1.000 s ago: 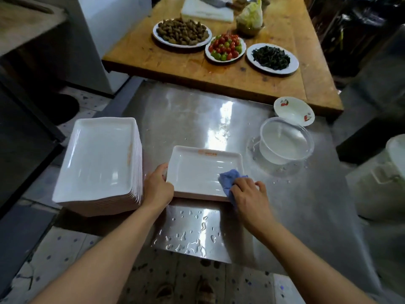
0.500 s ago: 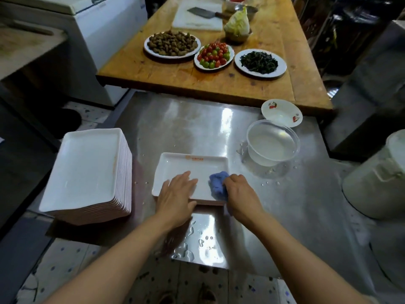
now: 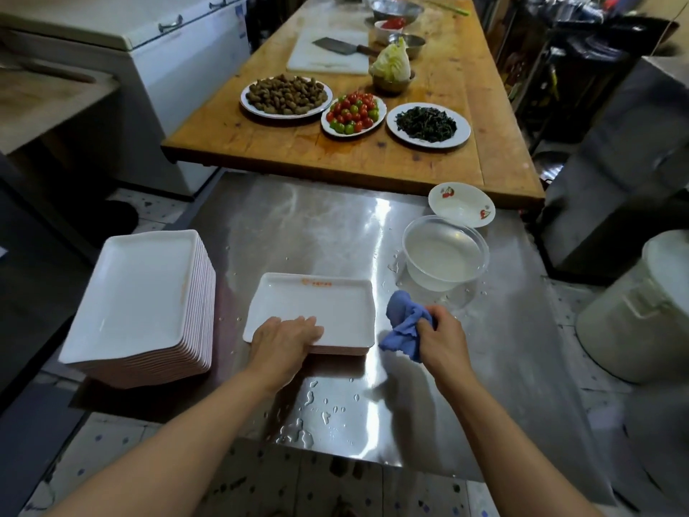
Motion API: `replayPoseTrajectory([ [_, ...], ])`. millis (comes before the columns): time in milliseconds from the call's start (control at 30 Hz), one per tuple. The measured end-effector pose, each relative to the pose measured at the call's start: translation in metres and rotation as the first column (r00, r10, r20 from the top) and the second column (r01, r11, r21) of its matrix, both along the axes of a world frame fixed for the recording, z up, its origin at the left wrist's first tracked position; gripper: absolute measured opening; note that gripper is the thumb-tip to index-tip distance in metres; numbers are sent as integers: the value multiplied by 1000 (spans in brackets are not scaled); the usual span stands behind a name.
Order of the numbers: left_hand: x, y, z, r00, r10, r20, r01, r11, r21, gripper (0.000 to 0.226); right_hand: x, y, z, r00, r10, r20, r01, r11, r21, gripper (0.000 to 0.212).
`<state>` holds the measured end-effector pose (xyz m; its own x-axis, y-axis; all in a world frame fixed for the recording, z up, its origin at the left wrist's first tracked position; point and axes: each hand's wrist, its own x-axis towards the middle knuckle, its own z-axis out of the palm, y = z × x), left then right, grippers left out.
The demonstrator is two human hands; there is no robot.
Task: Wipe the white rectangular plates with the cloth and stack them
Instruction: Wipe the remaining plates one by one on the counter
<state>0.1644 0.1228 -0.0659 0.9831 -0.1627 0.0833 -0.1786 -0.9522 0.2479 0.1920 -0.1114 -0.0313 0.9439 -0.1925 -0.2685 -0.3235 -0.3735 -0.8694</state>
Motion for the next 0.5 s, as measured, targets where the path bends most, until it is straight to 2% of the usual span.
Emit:
replayPoseTrajectory([
  [133,3,-1,26,997,35,64,-32,998,-45,14,-2,1,11,999,-38,-5,38,998,54,12],
  [233,13,0,50,993,77,90,-74,997,-35,23,-2,6,23,999,-51,3,51,994,98,11],
  [300,16,0,66,991,118,64,-113,990,-79,21,-3,10,33,998,-51,48,45,991,123,13],
  [400,12,6,92,979,204,17,-186,922,-338,25,-5,22,53,983,-25,181,5,994,111,13],
  [433,8,9,101,972,234,-4,-210,866,-453,27,-6,29,61,967,-15,254,-12,995,103,15],
  [500,1,17,117,957,273,-98,-265,689,-675,18,-7,44,82,909,23,415,-54,997,62,18],
])
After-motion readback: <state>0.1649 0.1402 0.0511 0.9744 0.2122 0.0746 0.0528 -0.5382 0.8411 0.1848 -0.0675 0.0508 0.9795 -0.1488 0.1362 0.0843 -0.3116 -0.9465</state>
